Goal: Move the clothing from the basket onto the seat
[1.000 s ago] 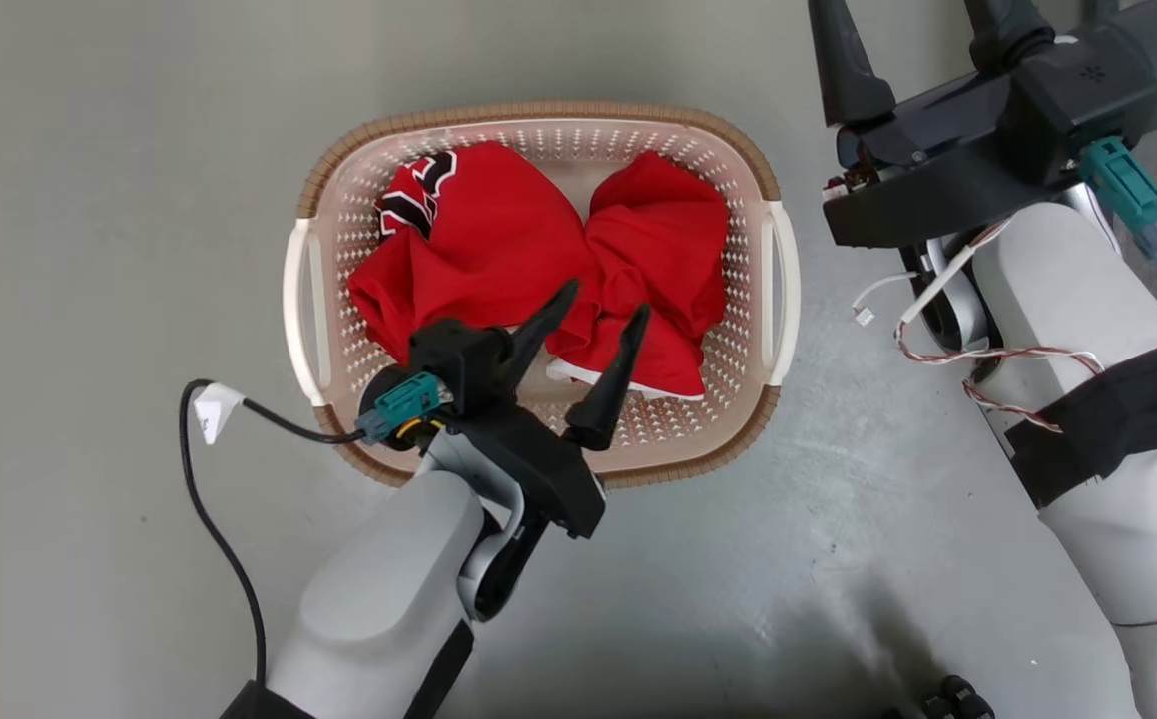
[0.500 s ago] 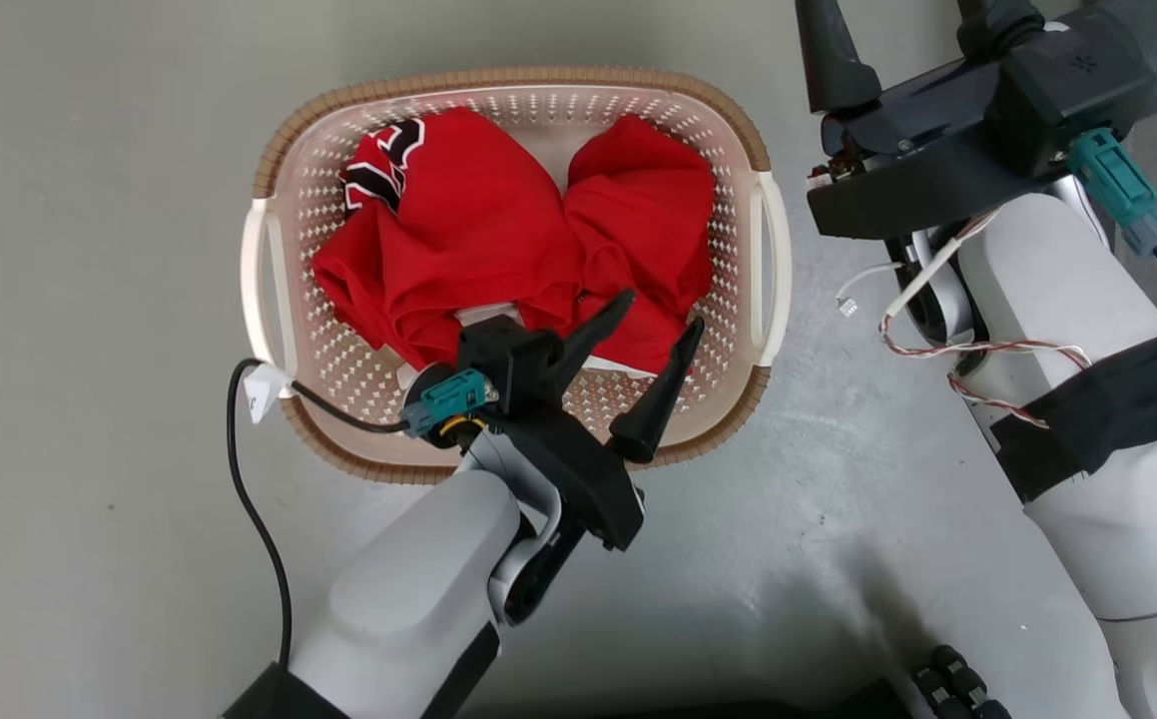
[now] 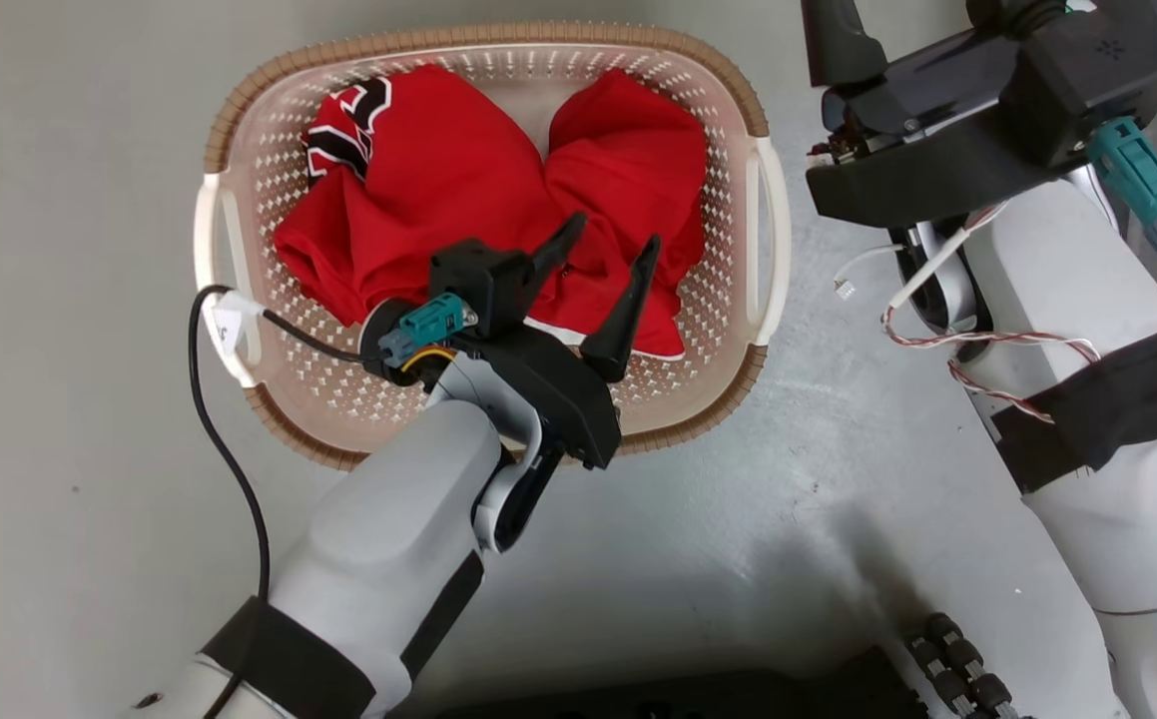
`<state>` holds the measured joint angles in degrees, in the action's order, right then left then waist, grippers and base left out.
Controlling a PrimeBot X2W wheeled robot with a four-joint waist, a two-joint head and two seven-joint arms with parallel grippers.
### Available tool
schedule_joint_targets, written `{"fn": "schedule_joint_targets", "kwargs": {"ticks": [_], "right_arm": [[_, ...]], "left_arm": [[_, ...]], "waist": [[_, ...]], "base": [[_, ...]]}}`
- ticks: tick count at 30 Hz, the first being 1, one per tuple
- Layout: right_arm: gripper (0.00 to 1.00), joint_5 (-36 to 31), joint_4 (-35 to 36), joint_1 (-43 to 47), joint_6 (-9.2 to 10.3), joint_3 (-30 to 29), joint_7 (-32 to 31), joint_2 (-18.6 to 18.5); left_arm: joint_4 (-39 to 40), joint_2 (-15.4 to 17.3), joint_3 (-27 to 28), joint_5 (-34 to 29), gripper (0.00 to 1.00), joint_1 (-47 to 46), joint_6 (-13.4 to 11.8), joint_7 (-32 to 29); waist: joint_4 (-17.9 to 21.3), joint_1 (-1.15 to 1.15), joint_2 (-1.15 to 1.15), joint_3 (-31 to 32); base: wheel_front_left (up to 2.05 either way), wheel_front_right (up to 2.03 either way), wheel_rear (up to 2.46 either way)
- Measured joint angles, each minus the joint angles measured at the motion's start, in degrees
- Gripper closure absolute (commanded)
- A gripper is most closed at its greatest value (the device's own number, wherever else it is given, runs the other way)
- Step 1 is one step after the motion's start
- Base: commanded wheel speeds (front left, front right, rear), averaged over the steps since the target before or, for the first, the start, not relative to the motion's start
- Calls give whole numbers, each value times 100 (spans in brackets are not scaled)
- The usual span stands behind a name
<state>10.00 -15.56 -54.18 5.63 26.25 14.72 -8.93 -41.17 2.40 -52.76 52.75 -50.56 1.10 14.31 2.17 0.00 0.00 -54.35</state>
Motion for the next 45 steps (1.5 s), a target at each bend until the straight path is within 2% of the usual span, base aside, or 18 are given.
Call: {"fn": "schedule_joint_targets", "kwargs": {"ticks": [10, 11, 12, 13, 20, 28, 36, 45], "right_arm": [[0, -33, 31, -25, 99, -411, 0, 25], [0, -33, 36, -13, 99, -426, 0, 26], [0, -33, 37, 0, 99, -444, 0, 26], [0, -33, 40, 15, 99, -466, 0, 26], [0, -38, 25, 237, 101, -681, 0, 40], [0, -37, -105, 655, 119, -1014, 0, -152], [0, -19, -412, 1063, 119, -1133, 0, -188], [0, 66, -684, 1515, 89, -1218, 0, -170]], "left_arm": [[-157, 3, -162, 77, 0, -114, -7, 0], [-170, 3, -183, 82, 52, -115, -2, 0], [-188, 2, -200, 82, 90, -116, -1, 0], [-211, 2, -208, 82, 100, -116, 0, 0], [-399, 5, -229, 102, 100, -123, 94, 0], [-662, 1, -91, 99, 100, -120, 230, 0], [-929, 20, 212, 4, 100, -70, 443, 0], [-947, 76, 318, -259, 100, 232, 508, 0]], "waist": [[58, -1, 0, -150], [61, -1, 0, -151], [64, -1, 0, -151], [66, -1, 0, -150], [87, -1, 0, -58], [57, -1, 0, 260], [-32, -1, 0, 840], [-119, -1, 0, 1554]], "base": [[0, 0, 0], [0, 0, 0], [0, 0, 0], [0, 0, 0], [0, 0, 0], [0, 0, 0], [0, 0, 0], [0, 0, 0]]}}
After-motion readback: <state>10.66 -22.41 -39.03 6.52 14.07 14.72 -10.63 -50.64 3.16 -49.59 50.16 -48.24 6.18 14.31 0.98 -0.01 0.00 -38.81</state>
